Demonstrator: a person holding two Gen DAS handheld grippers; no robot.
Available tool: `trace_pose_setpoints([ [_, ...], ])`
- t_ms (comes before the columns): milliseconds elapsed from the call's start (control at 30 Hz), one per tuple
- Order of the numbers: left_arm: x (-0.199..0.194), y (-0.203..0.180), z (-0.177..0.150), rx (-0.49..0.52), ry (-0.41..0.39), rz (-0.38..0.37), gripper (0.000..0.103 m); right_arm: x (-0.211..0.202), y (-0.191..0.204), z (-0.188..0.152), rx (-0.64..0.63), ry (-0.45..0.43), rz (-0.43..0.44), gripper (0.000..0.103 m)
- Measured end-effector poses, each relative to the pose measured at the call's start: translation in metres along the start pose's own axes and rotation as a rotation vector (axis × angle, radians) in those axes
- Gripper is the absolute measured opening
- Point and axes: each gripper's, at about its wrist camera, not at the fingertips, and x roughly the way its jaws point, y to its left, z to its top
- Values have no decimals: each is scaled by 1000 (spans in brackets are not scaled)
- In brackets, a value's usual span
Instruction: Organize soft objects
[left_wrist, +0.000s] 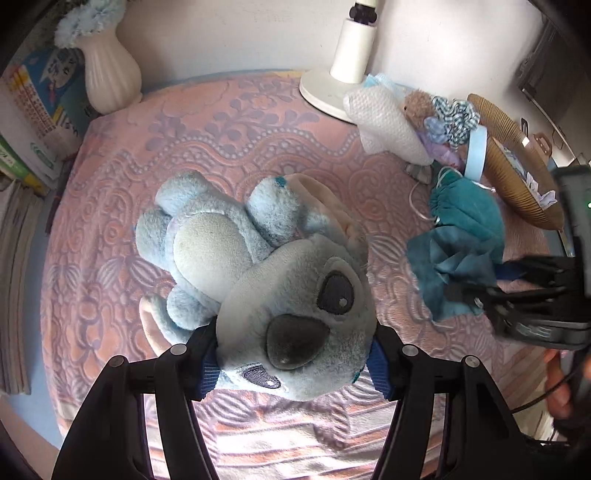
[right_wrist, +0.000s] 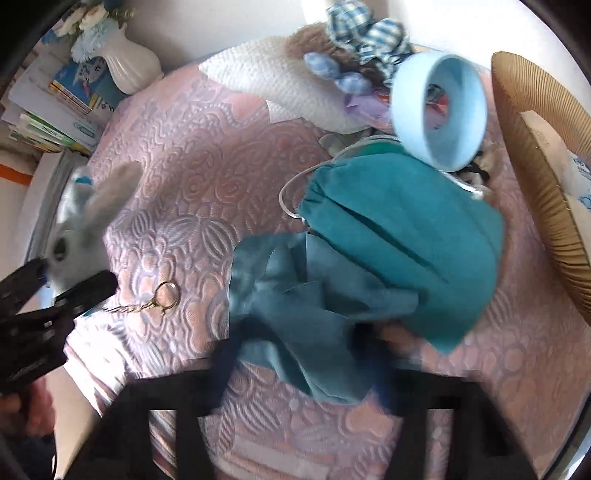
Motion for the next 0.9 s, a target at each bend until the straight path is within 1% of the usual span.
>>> trace_pose_setpoints([
  [33,-4,-2,-2,-3,-6,7,62,0,1,-1,0,-1,0,15],
  [67,-7,-6,-7,-11,-13,18,62,-4,0,-3,-5,-14,19,15],
  [133,-15,-7,-8,-30,-27,24,62,-20,-2,-4,-13,-52,67,14],
  [200,-19,-3,-2,-51,-50,25,62,-43,-8,-5,-29,-94,102,14],
  [267,-26,-5,2,-58,-80,23,62,-65,-15,-5,-32,-133,117,14],
  [333,-43,-17,12,-58,-127,-8,62,-91,-27,-4,-24,-177,131,14],
  [367,-51,-24,16,-54,-148,-25,62,-106,-33,-4,-20,-209,119,14],
  [433,-62,-40,29,-38,-186,-55,62,-137,-49,-3,-12,-279,58,14],
  [500,-74,-62,45,-17,-223,-88,62,-167,-70,-1,10,-346,19,14],
  [633,-99,-112,81,53,-296,-155,62,-234,-124,-2,77,-483,-34,14],
  [667,-106,-124,89,77,-316,-171,62,-243,-129,2,90,-505,-45,14],
  [800,-128,-186,129,181,-404,-222,62,-292,-177,5,159,-588,-105,14],
  [900,-128,-225,154,219,-424,-291,62,-307,-202,2,198,-603,-128,14],
])
